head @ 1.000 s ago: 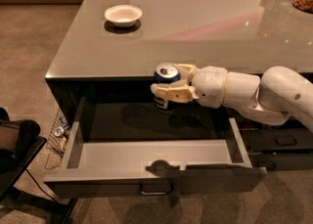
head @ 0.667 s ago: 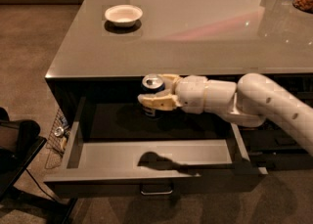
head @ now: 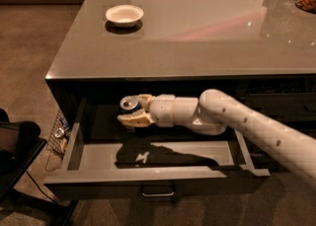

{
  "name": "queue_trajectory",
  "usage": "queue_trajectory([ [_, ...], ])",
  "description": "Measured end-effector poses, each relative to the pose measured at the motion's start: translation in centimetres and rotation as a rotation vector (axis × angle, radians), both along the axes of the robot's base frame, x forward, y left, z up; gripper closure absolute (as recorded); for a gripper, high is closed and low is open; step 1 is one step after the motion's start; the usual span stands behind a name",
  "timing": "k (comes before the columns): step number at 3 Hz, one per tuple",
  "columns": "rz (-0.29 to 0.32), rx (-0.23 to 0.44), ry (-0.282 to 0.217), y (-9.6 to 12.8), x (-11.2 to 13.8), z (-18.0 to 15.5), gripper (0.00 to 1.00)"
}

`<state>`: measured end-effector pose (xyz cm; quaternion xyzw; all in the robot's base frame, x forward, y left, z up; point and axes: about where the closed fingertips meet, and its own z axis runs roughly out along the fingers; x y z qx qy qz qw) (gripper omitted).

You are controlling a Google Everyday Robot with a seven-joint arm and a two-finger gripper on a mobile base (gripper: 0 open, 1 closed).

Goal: Place pepsi can into top drawer

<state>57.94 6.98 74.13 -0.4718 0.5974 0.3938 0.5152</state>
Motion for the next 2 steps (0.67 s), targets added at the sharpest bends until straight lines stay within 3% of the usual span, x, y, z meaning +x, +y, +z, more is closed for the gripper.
queue_trajectory([
  [2,-0.006,0.067,0.009,2.8,1.1,-6.8,1.0],
])
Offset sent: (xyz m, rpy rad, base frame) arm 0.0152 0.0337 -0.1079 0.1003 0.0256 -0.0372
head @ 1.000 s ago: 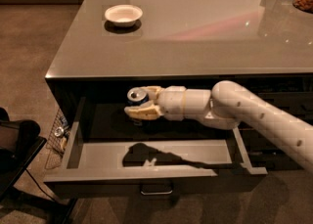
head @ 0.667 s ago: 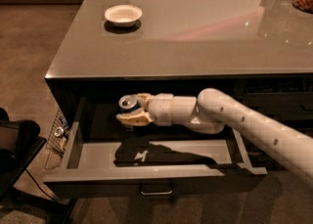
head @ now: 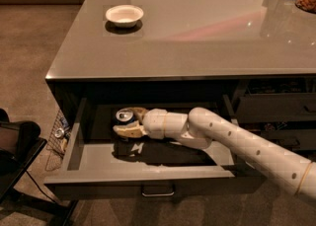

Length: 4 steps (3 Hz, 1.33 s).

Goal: Place pepsi can into top drawer

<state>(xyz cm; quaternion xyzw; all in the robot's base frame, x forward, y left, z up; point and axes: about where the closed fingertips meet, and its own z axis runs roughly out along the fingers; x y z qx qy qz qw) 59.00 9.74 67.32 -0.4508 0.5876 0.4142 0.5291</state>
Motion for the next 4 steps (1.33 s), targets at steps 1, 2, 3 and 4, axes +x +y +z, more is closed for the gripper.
queue_trajectory([
  [1,0.002,0.004,0.004,0.24,-0.05,-0.37,0.85],
  [2,0.006,0.005,0.004,0.47,-0.12,-0.36,0.61],
  [3,0.01,0.006,0.004,0.7,-0.2,-0.31,0.37],
  [4,0.014,0.007,0.004,0.91,-0.28,-0.26,0.15],
])
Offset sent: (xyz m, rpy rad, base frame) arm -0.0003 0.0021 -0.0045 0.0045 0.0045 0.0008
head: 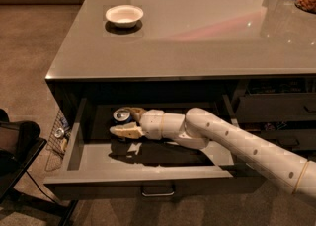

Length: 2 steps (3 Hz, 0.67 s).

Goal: Place pepsi can into top drawer

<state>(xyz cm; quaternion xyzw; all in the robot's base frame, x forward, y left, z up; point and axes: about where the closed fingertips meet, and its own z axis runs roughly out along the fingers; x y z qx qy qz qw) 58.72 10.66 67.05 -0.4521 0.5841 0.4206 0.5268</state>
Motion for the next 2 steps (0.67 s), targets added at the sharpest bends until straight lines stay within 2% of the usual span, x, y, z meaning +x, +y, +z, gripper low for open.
queue_trajectory([
  [1,0.003,0.001,0.0,0.19,-0.07,0.04,0.0],
  [2,0.003,0.001,0.0,0.2,-0.07,0.04,0.0],
])
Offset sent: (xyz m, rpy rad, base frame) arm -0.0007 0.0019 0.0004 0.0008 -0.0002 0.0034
